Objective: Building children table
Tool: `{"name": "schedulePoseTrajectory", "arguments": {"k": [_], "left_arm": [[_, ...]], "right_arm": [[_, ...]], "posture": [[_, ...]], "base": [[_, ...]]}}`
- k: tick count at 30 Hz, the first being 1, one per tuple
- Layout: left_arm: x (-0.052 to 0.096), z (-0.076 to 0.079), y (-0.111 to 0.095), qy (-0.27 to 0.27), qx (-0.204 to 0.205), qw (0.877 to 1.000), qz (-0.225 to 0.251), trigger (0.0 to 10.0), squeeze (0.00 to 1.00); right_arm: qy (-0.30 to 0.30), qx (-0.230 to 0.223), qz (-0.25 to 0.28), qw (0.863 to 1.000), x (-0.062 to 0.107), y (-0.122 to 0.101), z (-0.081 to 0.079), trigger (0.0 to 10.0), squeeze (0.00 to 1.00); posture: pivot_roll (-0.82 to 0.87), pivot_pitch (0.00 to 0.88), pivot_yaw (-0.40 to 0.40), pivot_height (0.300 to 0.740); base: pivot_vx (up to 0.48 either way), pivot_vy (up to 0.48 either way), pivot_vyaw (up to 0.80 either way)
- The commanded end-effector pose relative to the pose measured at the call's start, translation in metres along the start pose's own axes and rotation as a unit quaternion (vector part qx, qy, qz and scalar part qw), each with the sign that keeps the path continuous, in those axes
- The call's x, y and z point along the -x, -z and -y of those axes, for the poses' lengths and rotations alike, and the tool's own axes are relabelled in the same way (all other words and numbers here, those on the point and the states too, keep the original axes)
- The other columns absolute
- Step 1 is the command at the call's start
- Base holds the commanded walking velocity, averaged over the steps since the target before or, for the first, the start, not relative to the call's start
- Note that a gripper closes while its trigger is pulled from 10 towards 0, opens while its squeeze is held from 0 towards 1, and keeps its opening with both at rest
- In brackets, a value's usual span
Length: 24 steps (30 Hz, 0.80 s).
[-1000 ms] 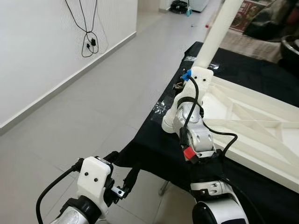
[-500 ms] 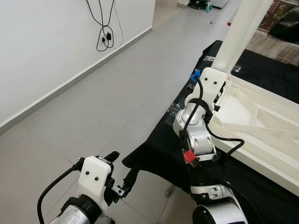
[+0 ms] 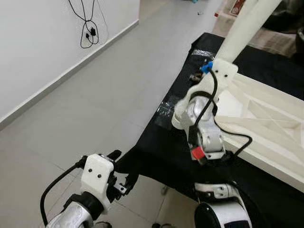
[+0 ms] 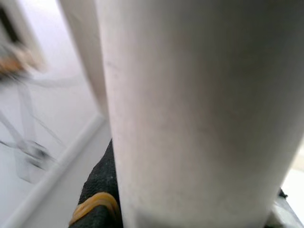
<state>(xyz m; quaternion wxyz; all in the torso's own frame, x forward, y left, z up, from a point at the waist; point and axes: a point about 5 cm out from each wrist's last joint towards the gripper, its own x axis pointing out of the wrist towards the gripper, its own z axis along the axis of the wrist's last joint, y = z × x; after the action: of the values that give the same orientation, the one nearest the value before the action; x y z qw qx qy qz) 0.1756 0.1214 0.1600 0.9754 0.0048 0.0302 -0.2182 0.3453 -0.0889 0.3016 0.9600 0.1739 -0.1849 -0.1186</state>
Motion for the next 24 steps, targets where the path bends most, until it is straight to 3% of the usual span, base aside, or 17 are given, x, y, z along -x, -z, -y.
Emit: {"name": "schedulePoseTrajectory", "arguments": {"k": [1, 2, 5, 7, 8, 12, 13, 15, 21, 24], "left_arm": [[0.000, -0.001, 0.006, -0.004, 0.009, 1.000, -0.013, 10.0, 0.00], [-0.005, -0.005, 0.003, -0.004, 0.007, 1.000, -0.004, 10.0, 1.00], [-0.008, -0.008, 0.000, -0.004, 0.006, 1.000, 0.002, 10.0, 1.00], [-0.019, -0.021, -0.005, -0.028, -0.035, 0.999, 0.008, 10.0, 1.00], [-0.025, -0.028, -0.008, -0.039, -0.060, 0.997, 0.009, 10.0, 0.00], [-0.033, -0.037, -0.013, -0.056, -0.097, 0.994, 0.009, 10.0, 0.00], [-0.041, -0.044, -0.016, -0.066, -0.128, 0.990, 0.008, 10.0, 0.00], [-0.045, -0.047, -0.016, -0.068, -0.135, 0.989, 0.008, 10.0, 0.00], [-0.053, -0.058, -0.009, -0.070, -0.116, 0.991, -0.004, 10.0, 0.00], [-0.064, -0.057, -0.008, -0.032, -0.088, 0.996, 0.001, 10.0, 0.00]], "right_arm": [[-0.038, -0.040, 0.012, 0.998, 0.004, -0.010, -0.010, 10.0, 0.00], [-0.087, -0.068, -0.020, 0.994, 0.008, -0.005, -0.014, 10.0, 0.00], [-0.122, -0.088, -0.044, 0.988, 0.012, -0.001, -0.016, 10.0, 0.00], [-0.175, -0.108, -0.089, 0.975, 0.020, 0.011, -0.015, 10.0, 0.00], [-0.195, -0.112, -0.109, 0.968, 0.025, 0.018, -0.012, 10.0, 0.00], [-0.219, -0.121, -0.135, 0.959, 0.031, 0.026, -0.008, 10.0, 0.00], [-0.230, -0.122, -0.146, 0.954, 0.035, 0.032, -0.005, 10.0, 0.00], [-0.237, -0.126, -0.152, 0.951, 0.038, 0.033, -0.003, 10.0, 0.00], [-0.269, -0.134, -0.168, 0.939, 0.046, 0.037, -0.004, 10.0, 0.00], [-0.297, -0.126, -0.175, 0.930, 0.055, 0.040, -0.006, 10.0, 0.00]], "posture": [[0.15, 0.134, -0.109, 0.740], [0.14, 0.126, -0.106, 0.740], [0.14, 0.126, -0.106, 0.740], [0.14, 0.121, -0.104, 0.740], [0.14, 0.108, -0.100, 0.740], [0.14, 0.111, -0.096, 0.740], [0.14, 0.101, -0.097, 0.740], [0.14, 0.102, -0.097, 0.740], [0.12, 0.095, -0.086, 0.740], [0.12, 0.084, -0.088, 0.740]], "base": [[0.000, 0.000, 0.00], [0.000, 0.000, 0.00], [0.000, 0.000, 0.00], [0.000, 0.000, 0.00], [0.000, 0.000, 0.00], [0.000, 0.000, 0.00], [0.000, 0.000, 0.00], [0.000, 0.000, 0.00], [0.000, 0.000, 0.00], [0.000, 0.000, 0.00]]}}
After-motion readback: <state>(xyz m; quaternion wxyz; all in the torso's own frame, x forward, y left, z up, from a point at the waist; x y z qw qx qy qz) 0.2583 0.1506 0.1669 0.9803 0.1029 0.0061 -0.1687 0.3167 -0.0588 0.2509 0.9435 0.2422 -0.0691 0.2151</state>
